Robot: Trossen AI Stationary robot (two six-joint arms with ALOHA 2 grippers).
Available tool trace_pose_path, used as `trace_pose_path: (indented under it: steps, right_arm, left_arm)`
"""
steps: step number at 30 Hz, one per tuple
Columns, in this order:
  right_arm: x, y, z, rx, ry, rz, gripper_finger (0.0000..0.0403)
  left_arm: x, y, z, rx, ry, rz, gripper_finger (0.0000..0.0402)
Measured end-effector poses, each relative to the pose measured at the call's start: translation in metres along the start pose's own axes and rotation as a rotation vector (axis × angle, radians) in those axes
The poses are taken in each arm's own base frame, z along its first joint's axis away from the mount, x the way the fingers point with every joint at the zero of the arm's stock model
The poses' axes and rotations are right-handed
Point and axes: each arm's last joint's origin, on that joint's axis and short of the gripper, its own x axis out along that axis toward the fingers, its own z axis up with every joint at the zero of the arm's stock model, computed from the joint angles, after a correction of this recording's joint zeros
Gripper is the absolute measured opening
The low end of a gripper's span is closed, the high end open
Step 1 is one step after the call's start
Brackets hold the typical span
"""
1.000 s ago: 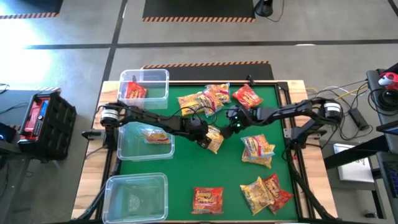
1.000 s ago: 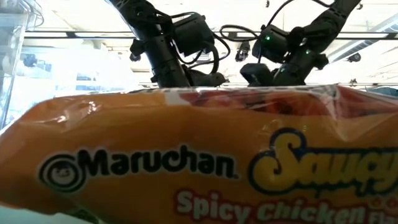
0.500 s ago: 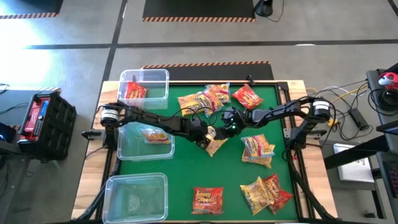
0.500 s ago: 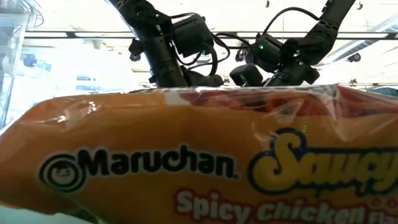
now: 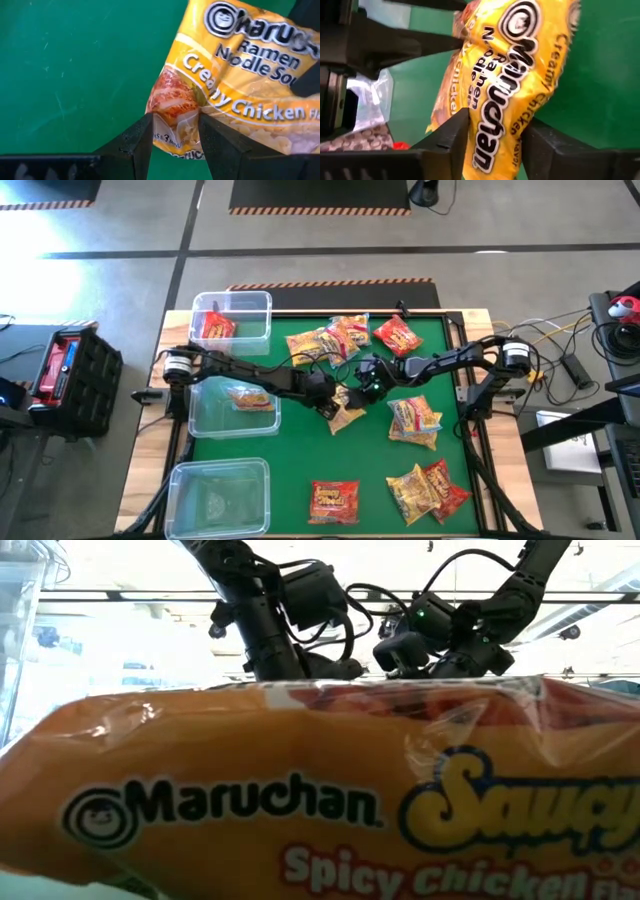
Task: Sort Maruchan noodles
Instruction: Put the middle yellow noodle pack into the bottom transparent bin
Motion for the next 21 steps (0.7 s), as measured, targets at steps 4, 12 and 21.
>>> trace_pose_path:
  steps: [4,12,21]
  right_arm:
    - [-0.001,0.001,-0.002,-0.039,0.043,0.026,0.0112]
    - [-0.001,0.000,-0.005,-0.192,0.111,0.055,0.0109]
    - [-0.003,-0.002,-0.012,-0.499,0.207,0.120,0.0108]
  left_arm:
    - [-0.010,-0.005,0.005,0.047,0.027,0.015,0.0139]
    - [-0.049,-0.021,0.017,0.248,0.088,-0.031,0.0139]
    - [-0.057,-0.025,0.014,0.281,0.060,-0.301,0.0139]
